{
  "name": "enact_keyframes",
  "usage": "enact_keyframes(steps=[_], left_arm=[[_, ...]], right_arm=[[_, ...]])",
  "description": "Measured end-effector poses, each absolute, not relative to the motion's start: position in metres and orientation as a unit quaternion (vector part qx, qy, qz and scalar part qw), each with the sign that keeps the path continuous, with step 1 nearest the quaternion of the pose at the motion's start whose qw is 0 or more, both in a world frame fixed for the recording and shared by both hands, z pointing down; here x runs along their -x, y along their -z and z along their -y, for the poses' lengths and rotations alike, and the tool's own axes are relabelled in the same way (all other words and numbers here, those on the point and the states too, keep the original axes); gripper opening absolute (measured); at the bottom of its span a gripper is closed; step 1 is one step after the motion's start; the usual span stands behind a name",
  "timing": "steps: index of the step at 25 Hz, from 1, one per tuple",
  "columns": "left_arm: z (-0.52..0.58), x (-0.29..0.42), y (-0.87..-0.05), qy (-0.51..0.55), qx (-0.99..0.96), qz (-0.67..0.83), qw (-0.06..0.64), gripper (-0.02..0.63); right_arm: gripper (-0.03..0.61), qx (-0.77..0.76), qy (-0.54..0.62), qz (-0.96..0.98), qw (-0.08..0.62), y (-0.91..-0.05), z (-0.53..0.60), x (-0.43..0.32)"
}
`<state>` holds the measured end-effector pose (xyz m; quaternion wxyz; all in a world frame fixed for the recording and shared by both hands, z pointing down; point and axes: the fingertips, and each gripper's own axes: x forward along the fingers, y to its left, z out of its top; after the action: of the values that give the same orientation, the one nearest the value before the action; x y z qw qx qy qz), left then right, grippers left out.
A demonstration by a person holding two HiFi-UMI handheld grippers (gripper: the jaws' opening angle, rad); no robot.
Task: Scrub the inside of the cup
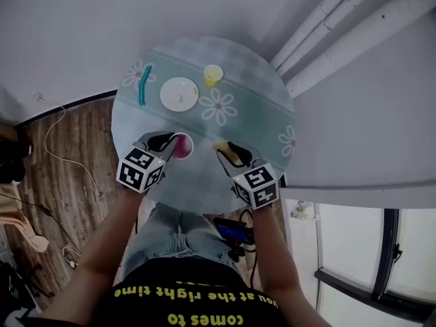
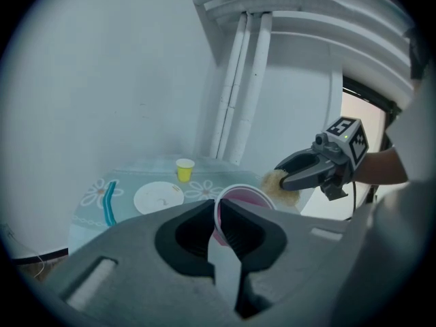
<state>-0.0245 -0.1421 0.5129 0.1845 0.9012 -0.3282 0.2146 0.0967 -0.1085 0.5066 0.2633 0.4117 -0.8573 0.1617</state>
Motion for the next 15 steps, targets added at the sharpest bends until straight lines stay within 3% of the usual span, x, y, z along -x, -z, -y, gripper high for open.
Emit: enact_keyframes(steps=[15], left_arm=[[0.156,0.025,-0.431,-0.133,-0.920,0.355,0.100,0.032]], right_arm=[[0.143,-0.456,-0.066,0.873,0.160,-0.412,0.137,-0.084]])
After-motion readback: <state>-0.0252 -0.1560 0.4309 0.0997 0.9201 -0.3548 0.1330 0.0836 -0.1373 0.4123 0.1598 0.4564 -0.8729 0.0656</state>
